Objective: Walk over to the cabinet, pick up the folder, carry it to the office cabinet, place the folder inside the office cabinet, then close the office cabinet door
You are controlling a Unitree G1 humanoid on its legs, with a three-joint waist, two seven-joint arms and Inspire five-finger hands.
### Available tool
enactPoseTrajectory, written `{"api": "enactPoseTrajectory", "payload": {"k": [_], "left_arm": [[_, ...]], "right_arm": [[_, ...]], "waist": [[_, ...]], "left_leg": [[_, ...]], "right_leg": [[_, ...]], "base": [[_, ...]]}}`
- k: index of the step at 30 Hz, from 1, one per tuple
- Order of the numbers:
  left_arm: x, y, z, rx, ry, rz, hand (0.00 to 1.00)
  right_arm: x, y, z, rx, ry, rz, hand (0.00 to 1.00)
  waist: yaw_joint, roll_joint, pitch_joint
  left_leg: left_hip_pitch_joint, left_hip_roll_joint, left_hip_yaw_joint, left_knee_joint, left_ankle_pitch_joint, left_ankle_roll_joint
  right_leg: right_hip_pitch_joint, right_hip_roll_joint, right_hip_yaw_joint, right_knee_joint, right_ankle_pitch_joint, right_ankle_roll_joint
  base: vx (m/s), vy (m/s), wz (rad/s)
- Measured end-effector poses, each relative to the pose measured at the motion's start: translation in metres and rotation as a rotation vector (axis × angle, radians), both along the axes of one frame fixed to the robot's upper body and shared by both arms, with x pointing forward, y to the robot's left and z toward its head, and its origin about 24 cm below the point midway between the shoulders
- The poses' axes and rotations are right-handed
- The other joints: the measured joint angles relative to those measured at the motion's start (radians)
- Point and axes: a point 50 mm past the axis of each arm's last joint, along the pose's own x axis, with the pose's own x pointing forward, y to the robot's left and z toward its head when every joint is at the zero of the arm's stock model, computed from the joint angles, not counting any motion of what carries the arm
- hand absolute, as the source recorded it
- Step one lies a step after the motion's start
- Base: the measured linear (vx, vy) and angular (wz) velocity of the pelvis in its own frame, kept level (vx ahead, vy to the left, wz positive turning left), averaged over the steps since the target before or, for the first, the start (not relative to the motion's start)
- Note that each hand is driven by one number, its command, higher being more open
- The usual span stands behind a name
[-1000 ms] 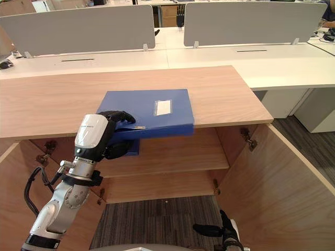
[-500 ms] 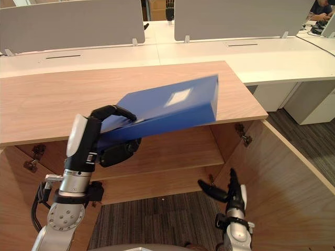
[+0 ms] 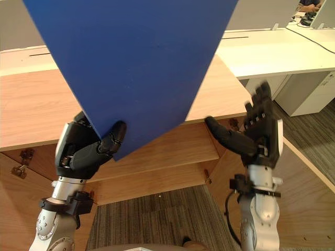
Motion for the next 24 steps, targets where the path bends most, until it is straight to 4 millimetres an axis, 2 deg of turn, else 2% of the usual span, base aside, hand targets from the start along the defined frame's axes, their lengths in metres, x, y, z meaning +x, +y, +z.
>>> {"api": "enactPoseTrajectory", "payload": {"k": [3, 5, 6, 12, 21, 22, 24], "left_arm": [[0.000, -0.004, -0.006, -0.028, 0.042, -0.070, 0.00], [0.001, -0.003, -0.011, -0.050, 0.072, -0.082, 0.00], [0.001, -0.002, -0.014, -0.053, 0.090, -0.089, 0.00], [0.003, 0.006, -0.030, -0.030, 0.192, -0.116, 0.00], [0.005, 0.015, -0.038, 0.033, 0.225, -0.052, 0.00], [0.006, 0.016, -0.036, 0.054, 0.202, -0.017, 1.00], [0.009, 0.018, -0.032, 0.070, 0.157, 0.065, 1.00]], "right_arm": [[0.010, 0.013, 0.017, -0.087, -0.066, 0.119, 1.00], [0.014, 0.019, 0.022, -0.128, -0.076, 0.181, 1.00], [0.016, 0.022, 0.022, -0.146, -0.075, 0.209, 0.00], [0.037, 0.022, 0.008, -0.181, 0.056, 0.320, 0.00], [0.037, 0.022, 0.003, -0.199, 0.096, 0.411, 0.00], [0.036, 0.025, 0.003, -0.193, 0.087, 0.425, 0.00], [0.033, 0.036, 0.004, -0.164, 0.053, 0.447, 0.00]], "waist": [[0.004, 0.000, 0.000], [0.004, 0.000, 0.000], [0.003, 0.000, 0.000], [0.008, 0.001, -0.001], [0.024, 0.003, -0.003], [0.027, 0.003, -0.003], [0.036, 0.004, -0.004]], "left_leg": [[0.000, 0.000, 0.000, 0.002, 0.000, 0.000], [0.000, 0.000, 0.000, 0.004, 0.000, 0.000], [0.000, 0.000, 0.000, 0.004, 0.000, 0.000], [-0.002, -0.001, -0.004, 0.006, 0.001, 0.001], [-0.019, -0.006, -0.041, 0.006, 0.006, 0.007], [-0.023, -0.008, -0.051, 0.005, 0.009, 0.008], [-0.029, -0.011, -0.063, 0.004, 0.013, 0.011]], "right_leg": [[0.000, 0.000, 0.000, 0.003, 0.000, 0.000], [0.000, 0.000, 0.000, 0.005, 0.000, 0.000], [0.000, 0.000, 0.000, 0.005, 0.000, 0.001], [0.002, -0.002, -0.005, 0.005, 0.002, 0.003], [0.005, -0.010, -0.040, 0.004, 0.002, 0.003], [0.004, -0.013, -0.049, 0.004, 0.002, 0.003], [0.004, -0.017, -0.061, 0.003, 0.002, 0.003]], "base": [[-0.04, -0.025, 0.01], [-0.04, -0.019, 0.00], [-0.04, -0.020, 0.00], [-0.04, -0.022, 0.02], [-0.02, -0.023, 0.12], [-0.03, -0.019, 0.24], [-0.03, -0.018, 0.19]]}}
